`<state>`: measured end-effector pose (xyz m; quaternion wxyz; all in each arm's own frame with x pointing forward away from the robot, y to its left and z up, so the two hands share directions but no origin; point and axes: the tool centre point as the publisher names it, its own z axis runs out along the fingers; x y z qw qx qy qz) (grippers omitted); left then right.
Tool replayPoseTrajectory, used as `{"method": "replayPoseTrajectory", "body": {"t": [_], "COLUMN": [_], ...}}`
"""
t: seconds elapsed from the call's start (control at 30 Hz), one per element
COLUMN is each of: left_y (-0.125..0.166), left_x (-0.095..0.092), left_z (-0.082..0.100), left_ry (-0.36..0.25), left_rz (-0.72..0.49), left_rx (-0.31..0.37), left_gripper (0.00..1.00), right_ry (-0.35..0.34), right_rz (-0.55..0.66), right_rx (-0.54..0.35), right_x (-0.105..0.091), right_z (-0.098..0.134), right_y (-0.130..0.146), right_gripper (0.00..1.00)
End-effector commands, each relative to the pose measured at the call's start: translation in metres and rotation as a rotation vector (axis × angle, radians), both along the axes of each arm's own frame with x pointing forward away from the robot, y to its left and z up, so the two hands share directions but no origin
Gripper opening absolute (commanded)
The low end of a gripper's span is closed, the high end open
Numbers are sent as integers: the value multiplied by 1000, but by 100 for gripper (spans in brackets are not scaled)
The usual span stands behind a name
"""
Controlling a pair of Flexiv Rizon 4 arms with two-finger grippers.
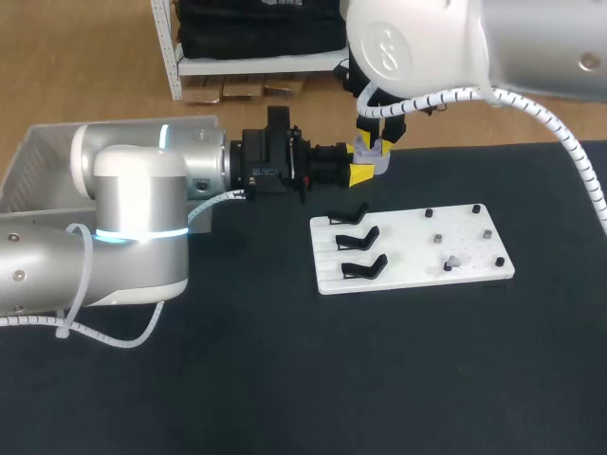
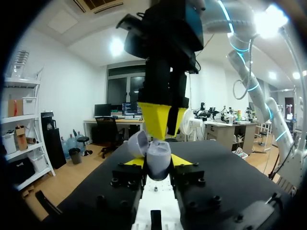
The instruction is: Pick up each earbud case from the left stands, insert the matching earbuds, close the lid, and place the case in the box.
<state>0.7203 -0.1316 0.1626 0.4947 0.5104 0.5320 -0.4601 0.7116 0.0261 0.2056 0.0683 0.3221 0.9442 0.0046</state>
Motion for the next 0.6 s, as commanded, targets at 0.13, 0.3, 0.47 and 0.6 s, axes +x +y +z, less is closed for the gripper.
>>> {"method": "replayPoseTrajectory", "body": {"t": [0.13, 0.3, 0.47, 0.6], "left_y": [1, 1, 1, 1], "left_x": [1, 1, 1, 1], "left_z": [-1, -1, -1, -1], "left_ry": [-2, -2, -2, -2], "left_rz": [1, 1, 1, 1], "left_rx": [-3, -3, -3, -3], "left_gripper": [0, 0, 0, 0], "right_ry": [21, 28, -6, -73], "right_rz": [0, 4, 28, 121], "right_rx": [0, 7, 28, 75], "right_x": [0, -3, -11, -25], "right_z": [-8, -7, 5, 15], "right_y": [-1, -2, -5, -15], "right_gripper": [0, 82, 96, 100]}}
